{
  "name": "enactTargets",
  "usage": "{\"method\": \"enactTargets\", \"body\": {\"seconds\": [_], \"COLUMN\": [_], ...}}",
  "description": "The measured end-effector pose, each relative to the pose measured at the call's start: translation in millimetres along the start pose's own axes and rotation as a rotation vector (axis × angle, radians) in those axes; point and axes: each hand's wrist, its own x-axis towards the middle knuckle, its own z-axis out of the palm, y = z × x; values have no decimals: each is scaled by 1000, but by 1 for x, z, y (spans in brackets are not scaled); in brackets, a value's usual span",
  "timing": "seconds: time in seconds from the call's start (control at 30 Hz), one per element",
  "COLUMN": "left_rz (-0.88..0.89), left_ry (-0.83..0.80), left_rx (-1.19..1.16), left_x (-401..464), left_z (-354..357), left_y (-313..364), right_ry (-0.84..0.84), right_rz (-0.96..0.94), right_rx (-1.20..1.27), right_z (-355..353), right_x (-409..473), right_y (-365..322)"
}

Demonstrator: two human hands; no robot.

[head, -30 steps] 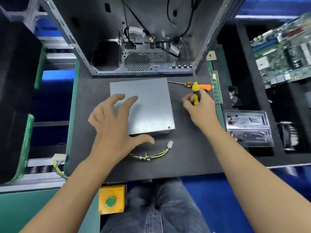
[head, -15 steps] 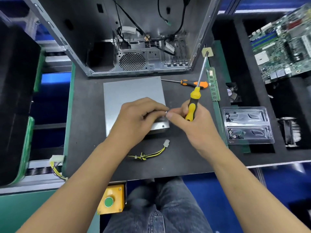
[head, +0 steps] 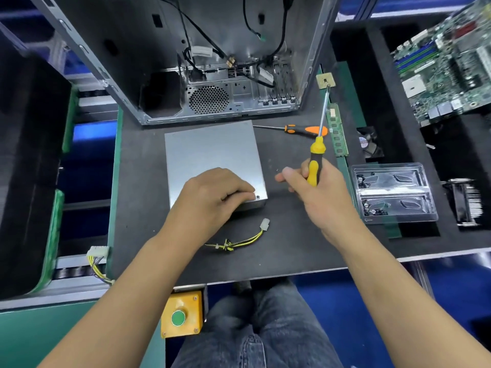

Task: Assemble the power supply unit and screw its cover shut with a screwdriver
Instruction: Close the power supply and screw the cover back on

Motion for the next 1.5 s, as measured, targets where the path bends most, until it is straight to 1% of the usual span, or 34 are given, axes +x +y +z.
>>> {"method": "enactTargets", "body": {"seconds": [0.1,0.63,0.83,0.97,1.07,1.17,1.23,1.33,1.4,1.5], "left_rz": [43,42,65,-14,-90,-148,-146,-128,-132,-142], "left_ry": [-66,-202,-154,-119,-129,-142,-128,-93,-75,-69], "left_rx": [56,175,203,144,77,12,-6,3,8,4], "left_x": [3,20,14,8,4,2,2,2,1,1], "left_z": [1,3,5,6,5,1,0,2,4,6], "left_y": [2,14,17,16,13,10,10,11,12,14], "right_ry": [46,72,74,61,65,95,102,116,128,148], "right_rz": [-8,0,-23,-42,-89,-143,-187,-308,-365,-379], "right_rx": [-26,-91,-185,-192,-244,-217,-203,-266,-226,-138], "right_z": [-3,0,3,0,-3,-11,-19,-33,-43,-56], "right_x": [-1,-5,-7,-10,-17,-21,-24,-30,-35,-38], "right_y": [6,16,10,4,-4,-8,-11,-16,-20,-26]}}
